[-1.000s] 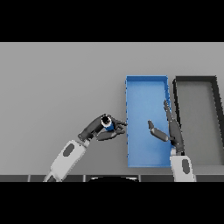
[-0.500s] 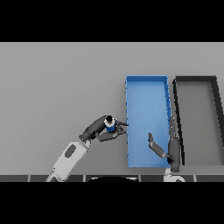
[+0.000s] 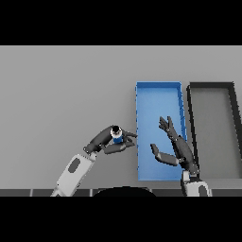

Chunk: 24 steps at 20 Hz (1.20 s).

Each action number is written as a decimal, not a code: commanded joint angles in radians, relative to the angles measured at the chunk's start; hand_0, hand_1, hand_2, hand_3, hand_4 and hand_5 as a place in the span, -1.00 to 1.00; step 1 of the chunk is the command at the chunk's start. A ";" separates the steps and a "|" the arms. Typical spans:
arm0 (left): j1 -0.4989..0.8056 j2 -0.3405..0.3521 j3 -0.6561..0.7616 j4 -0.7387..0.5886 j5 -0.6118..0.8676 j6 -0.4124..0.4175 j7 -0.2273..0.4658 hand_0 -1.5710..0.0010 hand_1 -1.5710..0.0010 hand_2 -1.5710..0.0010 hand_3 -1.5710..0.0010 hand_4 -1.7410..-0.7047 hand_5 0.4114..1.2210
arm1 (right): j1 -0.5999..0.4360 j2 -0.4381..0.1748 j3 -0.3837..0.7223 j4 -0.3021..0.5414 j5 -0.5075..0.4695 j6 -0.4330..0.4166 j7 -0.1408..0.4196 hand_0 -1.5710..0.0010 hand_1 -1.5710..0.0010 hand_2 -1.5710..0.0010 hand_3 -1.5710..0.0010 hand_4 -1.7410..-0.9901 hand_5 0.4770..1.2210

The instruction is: Pick up the blue pipe and place it into the blue bin.

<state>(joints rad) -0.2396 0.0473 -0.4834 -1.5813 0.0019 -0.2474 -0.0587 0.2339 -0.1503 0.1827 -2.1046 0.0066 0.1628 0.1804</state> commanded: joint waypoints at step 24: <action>0.007 -0.036 0.080 0.010 -0.065 -0.096 0.040 -1.00 -1.00 -1.00 -1.00 -0.46 1.00 | -0.734 0.045 0.205 0.185 -0.093 0.193 0.403 0.78 0.72 0.67 0.84 0.35 -0.97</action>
<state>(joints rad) -0.2325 0.0110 -0.4034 -1.5715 -0.0652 -0.3449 -0.0174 -0.5004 -0.1046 0.3877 -1.9198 -0.0862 0.3557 0.5854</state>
